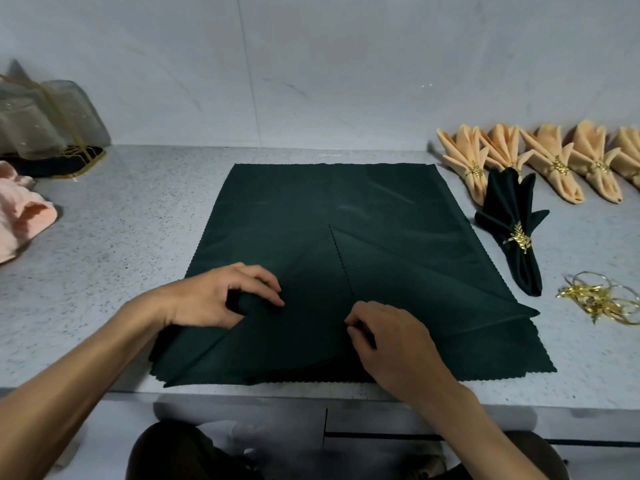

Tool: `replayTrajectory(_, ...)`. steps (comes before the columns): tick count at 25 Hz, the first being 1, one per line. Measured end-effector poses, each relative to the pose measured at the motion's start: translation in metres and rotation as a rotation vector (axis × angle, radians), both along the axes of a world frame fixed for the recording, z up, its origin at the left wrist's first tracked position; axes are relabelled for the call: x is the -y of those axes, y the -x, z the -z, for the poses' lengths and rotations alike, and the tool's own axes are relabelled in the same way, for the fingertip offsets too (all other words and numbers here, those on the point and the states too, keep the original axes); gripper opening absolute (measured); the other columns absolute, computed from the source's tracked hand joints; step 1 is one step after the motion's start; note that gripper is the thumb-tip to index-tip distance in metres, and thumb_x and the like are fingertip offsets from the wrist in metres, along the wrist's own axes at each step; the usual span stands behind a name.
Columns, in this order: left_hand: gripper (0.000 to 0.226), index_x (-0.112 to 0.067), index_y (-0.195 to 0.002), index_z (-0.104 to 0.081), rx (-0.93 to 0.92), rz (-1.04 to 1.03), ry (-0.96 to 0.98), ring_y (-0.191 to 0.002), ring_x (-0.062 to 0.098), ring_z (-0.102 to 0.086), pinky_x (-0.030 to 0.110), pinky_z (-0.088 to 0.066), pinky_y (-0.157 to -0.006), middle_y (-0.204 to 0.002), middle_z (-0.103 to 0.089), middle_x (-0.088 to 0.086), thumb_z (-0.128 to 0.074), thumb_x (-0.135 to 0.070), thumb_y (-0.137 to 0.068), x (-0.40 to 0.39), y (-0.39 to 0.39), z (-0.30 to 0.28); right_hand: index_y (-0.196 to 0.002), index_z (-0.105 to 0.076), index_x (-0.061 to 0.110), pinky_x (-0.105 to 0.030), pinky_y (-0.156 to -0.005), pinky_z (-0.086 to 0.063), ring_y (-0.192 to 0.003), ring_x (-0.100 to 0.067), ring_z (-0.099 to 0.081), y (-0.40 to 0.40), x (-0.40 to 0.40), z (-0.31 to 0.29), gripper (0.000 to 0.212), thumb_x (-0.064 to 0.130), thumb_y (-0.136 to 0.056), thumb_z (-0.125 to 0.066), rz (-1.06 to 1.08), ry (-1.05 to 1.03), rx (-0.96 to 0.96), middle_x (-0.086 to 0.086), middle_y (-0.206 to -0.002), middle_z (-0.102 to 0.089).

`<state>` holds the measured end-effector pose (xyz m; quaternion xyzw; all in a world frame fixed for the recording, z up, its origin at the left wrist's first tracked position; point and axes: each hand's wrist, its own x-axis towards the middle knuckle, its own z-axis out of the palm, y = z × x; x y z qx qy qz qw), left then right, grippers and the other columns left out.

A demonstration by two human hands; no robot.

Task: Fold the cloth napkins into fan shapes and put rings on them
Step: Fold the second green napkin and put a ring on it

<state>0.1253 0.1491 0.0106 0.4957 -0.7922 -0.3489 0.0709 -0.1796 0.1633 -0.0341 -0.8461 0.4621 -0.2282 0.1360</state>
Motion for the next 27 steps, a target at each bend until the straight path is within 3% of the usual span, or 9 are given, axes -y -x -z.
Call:
replayTrajectory(2, 0.048, -0.04, -0.106, -0.074, -0.072, -0.06, -0.01, -0.121, 0.004, -0.052, 0.019, -0.035, -0.103, -0.124, -0.06, -0.019, -0.061, -0.003, -0.078, 0.002, 0.008, -0.002, -0.093, -0.063, 0.027, -0.025, -0.074, -0.046, -0.072, -0.004, -0.054, 0.0, -0.001, -0.002, 0.004, 0.024, -0.093, -0.059, 0.01, -0.043, 0.022, 0.018, -0.081, -0.058)
replayTrajectory(5, 0.026, -0.028, -0.097, -0.075, -0.369, -0.427, 0.031, -0.089, -0.007, -0.064, 0.022, -0.05, -0.086, -0.099, -0.073, -0.006, -0.068, -0.004, -0.09, 0.007, 0.038, 0.003, -0.079, -0.064, 0.024, -0.02, -0.062, -0.041, -0.059, -0.004, -0.051, 0.001, 0.0, -0.011, 0.02, 0.024, -0.096, -0.054, 0.072, -0.169, 0.111, 0.018, -0.065, -0.056)
replayTrajectory(8, 0.018, -0.02, -0.075, -0.078, -0.297, -0.688, 0.107, -0.063, 0.011, -0.058, 0.036, -0.052, -0.069, -0.072, -0.07, 0.013, -0.071, -0.03, -0.089, 0.014, 0.057, 0.02, -0.055, -0.041, 0.015, -0.027, -0.048, -0.033, -0.042, -0.01, -0.034, 0.002, 0.001, -0.026, 0.054, 0.045, -0.1, -0.047, 0.15, -0.383, 0.34, 0.007, -0.046, -0.038)
replayTrajectory(11, 0.023, -0.018, -0.066, -0.07, -0.222, -0.807, 0.208, -0.052, 0.011, -0.048, 0.027, -0.043, -0.06, -0.056, -0.057, 0.004, -0.075, -0.029, -0.085, 0.015, 0.065, 0.028, -0.063, -0.054, 0.018, -0.029, -0.052, -0.046, -0.047, -0.01, -0.051, -0.004, 0.002, -0.032, 0.052, 0.063, -0.089, -0.053, 0.223, -0.327, 0.195, 0.005, -0.052, -0.056)
replayTrajectory(17, 0.035, -0.01, -0.063, -0.058, -0.119, -0.859, 0.352, -0.061, 0.016, -0.055, 0.03, -0.044, -0.063, -0.061, -0.062, 0.0, -0.064, -0.028, -0.092, 0.011, 0.074, 0.029, -0.07, -0.052, 0.019, -0.023, -0.048, -0.035, -0.053, -0.01, -0.051, -0.015, -0.002, -0.022, 0.039, 0.048, -0.096, -0.053, 0.292, -0.187, 0.01, 0.006, -0.058, -0.054)
replayTrajectory(20, 0.034, -0.012, -0.061, -0.058, -0.072, -0.849, 0.381, -0.064, 0.018, -0.059, 0.03, -0.045, -0.064, -0.061, -0.063, -0.002, -0.065, -0.028, -0.091, 0.011, 0.074, 0.031, -0.092, -0.048, 0.026, -0.026, -0.055, -0.043, -0.061, -0.008, -0.055, -0.016, -0.002, -0.02, 0.019, 0.044, -0.097, -0.052, 0.277, -0.157, 0.006, 0.009, -0.069, -0.057)
replayTrajectory(23, 0.033, -0.016, -0.06, -0.058, -0.07, -0.864, 0.401, -0.064, 0.016, -0.06, 0.031, -0.05, -0.067, -0.061, -0.063, -0.005, -0.067, -0.028, -0.089, 0.012, 0.075, 0.032, -0.09, -0.05, 0.026, -0.027, -0.063, -0.047, -0.069, -0.007, -0.055, -0.016, -0.003, -0.018, 0.015, 0.04, -0.097, -0.052, 0.273, -0.121, -0.008, 0.01, -0.08, -0.058)
replayTrajectory(25, 0.021, -0.021, -0.069, -0.061, -0.044, -0.859, 0.398, -0.068, 0.013, -0.059, 0.036, -0.052, -0.075, -0.069, -0.064, -0.008, -0.069, -0.029, -0.087, 0.013, 0.077, 0.03, -0.086, -0.05, 0.026, -0.026, -0.062, -0.046, -0.069, -0.007, -0.054, -0.016, -0.003, -0.017, 0.017, 0.038, -0.097, -0.053, 0.283, -0.105, 0.006, 0.011, -0.081, -0.056)
replayTrajectory(27, 0.008, -0.025, -0.093, -0.063, 0.111, -0.814, 0.472, -0.087, 0.015, -0.058, 0.04, -0.046, -0.089, -0.096, -0.063, -0.011, -0.066, -0.029, -0.087, 0.014, 0.081, 0.028, -0.085, -0.051, 0.025, -0.026, -0.061, -0.044, -0.068, -0.008, -0.054, -0.016, -0.003, -0.015, 0.018, 0.038, -0.098, -0.052, 0.286, -0.095, 0.0, 0.01, -0.079, -0.057)
